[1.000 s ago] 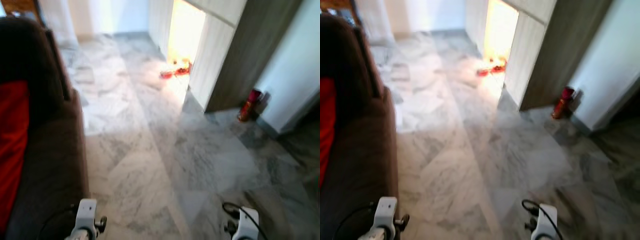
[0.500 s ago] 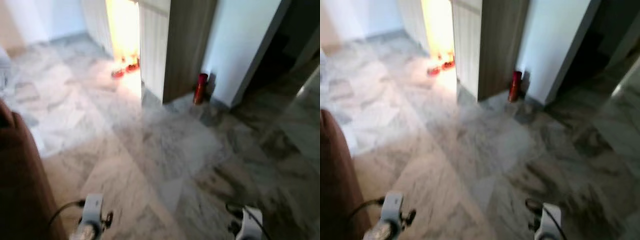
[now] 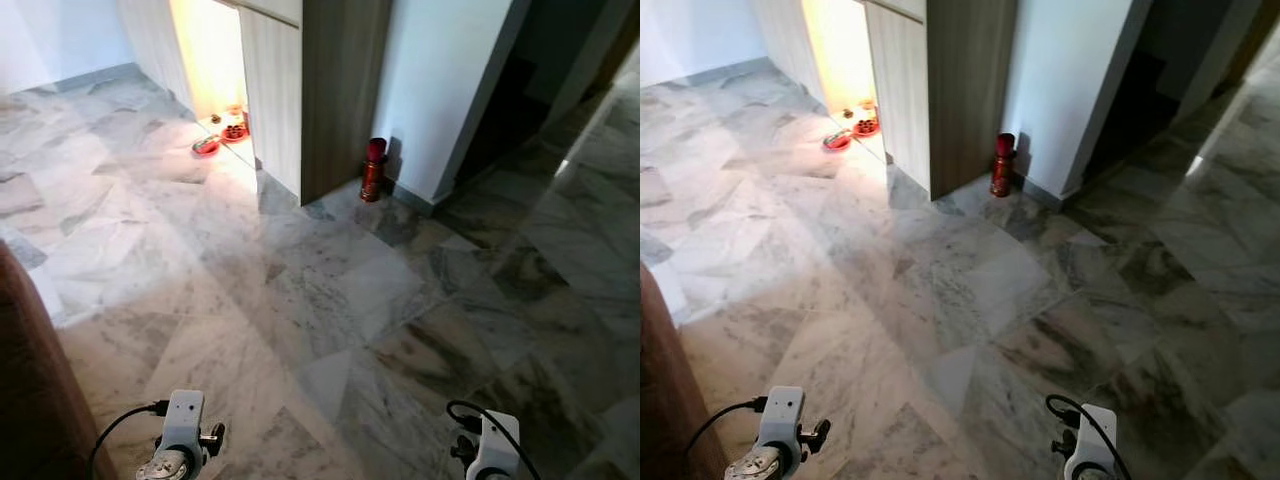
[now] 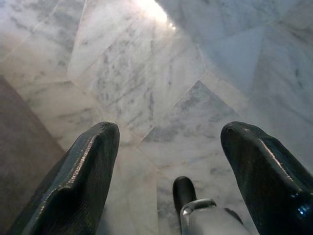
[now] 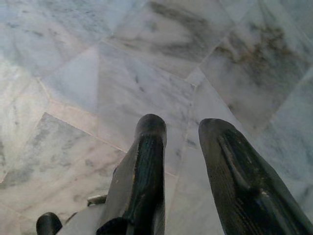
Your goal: Move the pillow to the sofa from floor
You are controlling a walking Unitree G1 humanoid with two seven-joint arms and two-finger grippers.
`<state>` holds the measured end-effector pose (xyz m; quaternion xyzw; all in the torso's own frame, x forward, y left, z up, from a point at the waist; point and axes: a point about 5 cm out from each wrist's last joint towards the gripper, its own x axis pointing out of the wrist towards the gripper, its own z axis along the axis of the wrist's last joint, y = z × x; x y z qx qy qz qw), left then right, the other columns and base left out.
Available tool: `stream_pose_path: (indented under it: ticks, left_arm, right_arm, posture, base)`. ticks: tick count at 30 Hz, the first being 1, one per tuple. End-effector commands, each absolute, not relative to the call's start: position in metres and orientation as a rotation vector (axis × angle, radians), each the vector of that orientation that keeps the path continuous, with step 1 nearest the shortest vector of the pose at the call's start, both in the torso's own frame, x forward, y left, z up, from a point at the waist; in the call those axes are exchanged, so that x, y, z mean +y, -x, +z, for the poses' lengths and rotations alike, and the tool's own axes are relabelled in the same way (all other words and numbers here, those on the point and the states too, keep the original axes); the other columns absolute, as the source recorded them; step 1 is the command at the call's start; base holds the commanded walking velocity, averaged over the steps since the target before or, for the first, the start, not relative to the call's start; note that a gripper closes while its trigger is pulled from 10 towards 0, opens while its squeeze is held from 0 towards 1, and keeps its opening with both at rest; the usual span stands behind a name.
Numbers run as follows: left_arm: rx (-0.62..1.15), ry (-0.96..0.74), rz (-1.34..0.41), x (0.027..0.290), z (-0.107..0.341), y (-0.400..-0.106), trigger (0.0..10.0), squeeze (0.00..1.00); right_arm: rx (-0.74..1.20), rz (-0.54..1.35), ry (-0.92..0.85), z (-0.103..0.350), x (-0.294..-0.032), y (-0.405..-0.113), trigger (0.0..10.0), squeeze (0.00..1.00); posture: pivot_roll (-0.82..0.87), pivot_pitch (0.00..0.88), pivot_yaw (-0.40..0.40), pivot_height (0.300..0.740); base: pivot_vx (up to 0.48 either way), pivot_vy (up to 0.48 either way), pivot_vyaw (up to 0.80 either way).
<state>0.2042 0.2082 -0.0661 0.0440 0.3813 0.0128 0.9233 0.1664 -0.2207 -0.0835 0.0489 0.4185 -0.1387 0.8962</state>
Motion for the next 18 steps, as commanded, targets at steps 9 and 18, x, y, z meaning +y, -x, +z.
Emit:
stream_pose_path:
  ticks: [9, 18]
  left_arm:
    - [0.796, -0.097, 0.025, 0.2073, -0.0683, -0.2009, 10.0, 0.00]
    - [0.795, -0.091, 0.026, 0.2060, -0.0686, -0.2008, 10.0, 0.00]
  right_arm:
    - [0.861, -0.301, -0.102, -0.0827, -0.2243, -0.1662, 10.0, 0.00]
    - [0.853, -0.296, -0.095, -0.0818, -0.2249, -0.1674, 10.0, 0.00]
  posture:
    - [0.08, 0.003, -0.032, 0.740]
    - [0.07, 0.011, -0.034, 0.740]
  base:
    - [0.192, 0.000, 0.00]
    - [0.260, 0.000, 0.00]
